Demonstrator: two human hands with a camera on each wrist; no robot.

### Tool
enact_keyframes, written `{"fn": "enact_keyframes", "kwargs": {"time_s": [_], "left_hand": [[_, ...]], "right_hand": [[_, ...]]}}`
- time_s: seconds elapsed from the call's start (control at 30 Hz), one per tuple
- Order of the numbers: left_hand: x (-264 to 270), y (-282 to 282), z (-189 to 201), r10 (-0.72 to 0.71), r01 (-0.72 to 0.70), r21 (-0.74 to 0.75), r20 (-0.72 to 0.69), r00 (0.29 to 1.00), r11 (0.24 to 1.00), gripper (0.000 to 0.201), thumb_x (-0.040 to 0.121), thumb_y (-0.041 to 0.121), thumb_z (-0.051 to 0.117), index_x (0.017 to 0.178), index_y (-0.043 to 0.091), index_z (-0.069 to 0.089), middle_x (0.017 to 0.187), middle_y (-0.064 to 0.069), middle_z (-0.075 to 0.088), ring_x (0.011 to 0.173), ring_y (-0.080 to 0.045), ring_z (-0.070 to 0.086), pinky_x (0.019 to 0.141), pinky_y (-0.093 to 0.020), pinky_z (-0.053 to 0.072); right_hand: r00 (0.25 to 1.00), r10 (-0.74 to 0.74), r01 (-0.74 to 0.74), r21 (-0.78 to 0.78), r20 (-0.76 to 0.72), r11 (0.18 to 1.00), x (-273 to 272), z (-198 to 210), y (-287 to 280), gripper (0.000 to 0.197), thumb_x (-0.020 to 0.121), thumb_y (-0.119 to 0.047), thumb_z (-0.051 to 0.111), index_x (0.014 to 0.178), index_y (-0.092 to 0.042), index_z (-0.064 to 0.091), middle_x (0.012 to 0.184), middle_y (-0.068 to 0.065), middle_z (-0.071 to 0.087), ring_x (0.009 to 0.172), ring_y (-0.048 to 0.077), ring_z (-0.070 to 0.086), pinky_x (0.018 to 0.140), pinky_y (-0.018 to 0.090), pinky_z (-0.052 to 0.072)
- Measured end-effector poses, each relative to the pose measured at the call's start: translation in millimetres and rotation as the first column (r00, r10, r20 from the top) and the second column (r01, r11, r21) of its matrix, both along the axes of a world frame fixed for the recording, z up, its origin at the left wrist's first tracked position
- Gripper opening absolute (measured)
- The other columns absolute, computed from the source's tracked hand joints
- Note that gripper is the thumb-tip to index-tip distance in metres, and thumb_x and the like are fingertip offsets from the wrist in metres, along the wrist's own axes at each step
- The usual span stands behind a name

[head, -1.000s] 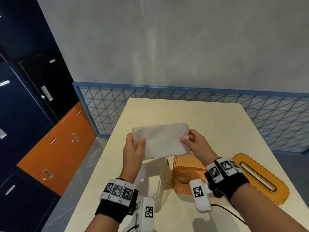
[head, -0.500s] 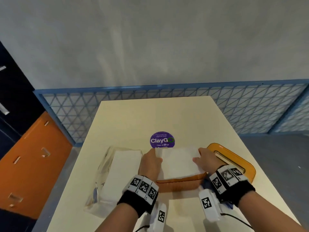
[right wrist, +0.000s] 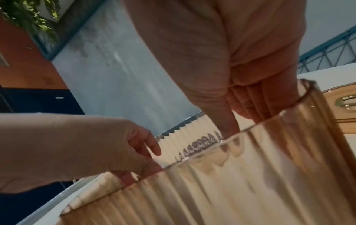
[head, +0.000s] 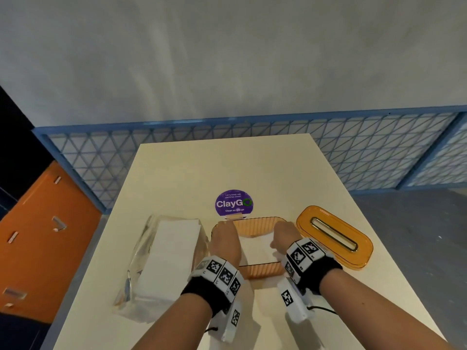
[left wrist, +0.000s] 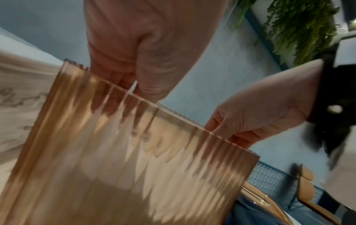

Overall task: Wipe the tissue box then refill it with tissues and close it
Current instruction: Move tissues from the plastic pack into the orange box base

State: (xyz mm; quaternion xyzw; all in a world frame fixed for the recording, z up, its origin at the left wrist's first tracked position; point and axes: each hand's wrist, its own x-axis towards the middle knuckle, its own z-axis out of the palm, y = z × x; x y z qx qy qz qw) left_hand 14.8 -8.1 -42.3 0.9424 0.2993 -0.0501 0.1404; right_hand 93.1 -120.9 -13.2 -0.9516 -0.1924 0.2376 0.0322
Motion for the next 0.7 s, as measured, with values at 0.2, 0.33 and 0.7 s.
{"fn": "enact_keyframes", "kwargs": {"time_s": [0.2,0.33,0.7], "left_hand": [[-3.1,-8.7,-0.5,-0.059,0.059,0.0,-0.118,0.991,0.998,0.029,0.095,0.001,0.039,0.122,0.002,0.051,0.13,-0.014,0.05,0.121,-0.026,0.051,0.098,-0.029,0.043],[4.7,0.7,1.4,-0.133,0.096,-0.136,-0.292,0.947,0.986,0.032,0.098,0.001,0.034,0.126,-0.003,0.049,0.135,-0.017,0.052,0.126,-0.028,0.051,0.101,-0.031,0.043],[-29.6,23.6,33.6,0.133,-0.102,-0.097,0.407,0.904,0.99,0.03,0.093,0.01,0.043,0.116,0.015,0.062,0.116,-0.005,0.062,0.112,-0.023,0.052,0.088,-0.034,0.041]], "right_hand": [[0.985,0.163,-0.164,0.001,0.046,0.987,-2.6,-7.9,5.3,0.031,0.095,-0.003,0.038,0.124,-0.001,0.051,0.13,0.017,0.053,0.121,0.029,0.052,0.097,0.033,0.044],[0.965,0.238,-0.25,-0.107,-0.112,0.962,3.1,-18.1,12.8,0.029,0.093,-0.005,0.048,0.12,0.003,0.055,0.109,0.015,0.063,0.108,0.027,0.059,0.081,0.028,0.046],[0.981,0.136,-0.175,0.335,0.138,0.926,24.8,6.8,-16.3,0.031,0.093,-0.006,0.043,0.118,-0.011,0.06,0.121,0.01,0.062,0.111,0.024,0.057,0.094,0.031,0.046]]}}
